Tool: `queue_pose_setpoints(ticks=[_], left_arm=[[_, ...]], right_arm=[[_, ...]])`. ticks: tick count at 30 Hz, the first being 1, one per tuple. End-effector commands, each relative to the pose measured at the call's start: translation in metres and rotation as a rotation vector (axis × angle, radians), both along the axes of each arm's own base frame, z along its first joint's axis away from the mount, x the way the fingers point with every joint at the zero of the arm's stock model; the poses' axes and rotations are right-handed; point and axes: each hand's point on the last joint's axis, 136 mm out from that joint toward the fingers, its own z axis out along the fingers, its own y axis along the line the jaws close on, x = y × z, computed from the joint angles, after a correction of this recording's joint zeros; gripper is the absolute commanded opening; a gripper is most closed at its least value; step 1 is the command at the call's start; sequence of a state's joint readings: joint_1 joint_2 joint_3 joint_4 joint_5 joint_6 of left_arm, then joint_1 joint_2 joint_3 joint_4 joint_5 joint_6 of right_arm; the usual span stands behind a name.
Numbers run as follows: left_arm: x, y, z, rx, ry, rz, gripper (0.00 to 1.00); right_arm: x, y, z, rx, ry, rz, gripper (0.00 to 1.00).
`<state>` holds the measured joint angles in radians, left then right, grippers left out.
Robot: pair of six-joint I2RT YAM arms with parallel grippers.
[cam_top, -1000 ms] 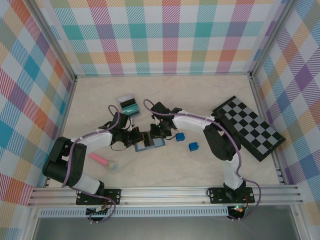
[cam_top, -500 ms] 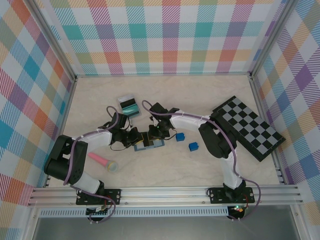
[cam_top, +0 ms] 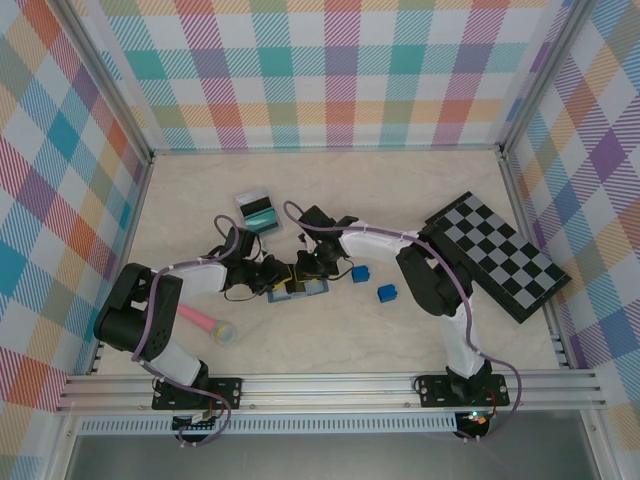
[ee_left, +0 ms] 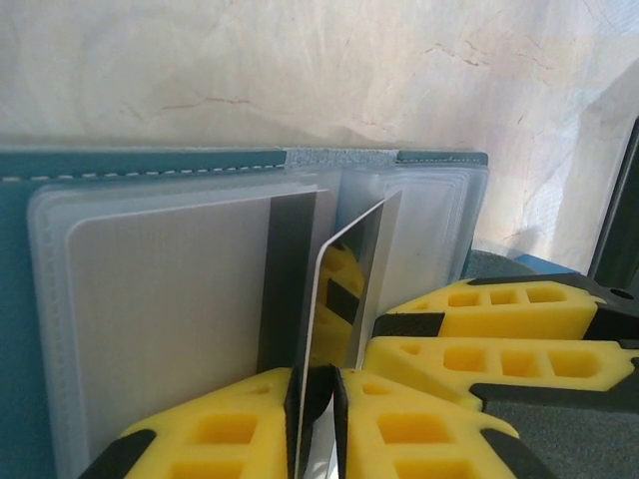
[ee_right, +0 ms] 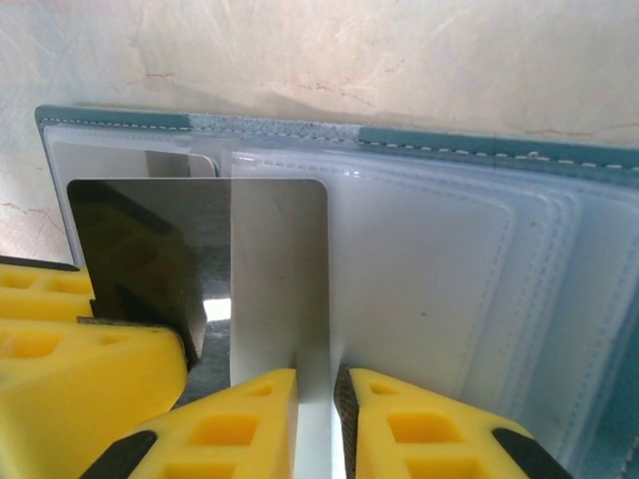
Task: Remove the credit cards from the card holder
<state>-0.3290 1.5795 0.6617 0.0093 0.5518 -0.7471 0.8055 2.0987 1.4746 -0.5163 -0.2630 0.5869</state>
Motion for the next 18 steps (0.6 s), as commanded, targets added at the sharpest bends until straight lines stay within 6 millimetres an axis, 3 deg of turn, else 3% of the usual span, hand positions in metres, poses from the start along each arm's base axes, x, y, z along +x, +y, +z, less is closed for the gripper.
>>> queue_pose_setpoints(ticks=[1,7,10,16,18], left_arm=[[-0.001,0.005,-0.002,0.012,-0.002,0.008,0.13],[-0.005,0.016,-0.002,0.094,-0.030,-0.016,0.00],[-0.006,0.021,0.004,0.130,-0.055,-0.027,0.00],[-0.014,0.038,0.024,0.239,-0.085,-0.061,0.00],[-0.016,0.043,0.038,0.275,-0.105,-0.077,0.00]], right_arm=[[-0.006,-0.003,-0.010,-0.031,0.030,-0.001,0.21],[0.002,-0.005,0.005,-0.028,-0.022,-0.029,0.22],[0.003,0.001,0.025,0.037,-0.061,-0.012,0.27],[-0.001,0.001,0.072,0.167,-0.160,-0.003,0.41],[-0.002,-0.005,0.084,0.173,-0.188,-0.025,0.50]])
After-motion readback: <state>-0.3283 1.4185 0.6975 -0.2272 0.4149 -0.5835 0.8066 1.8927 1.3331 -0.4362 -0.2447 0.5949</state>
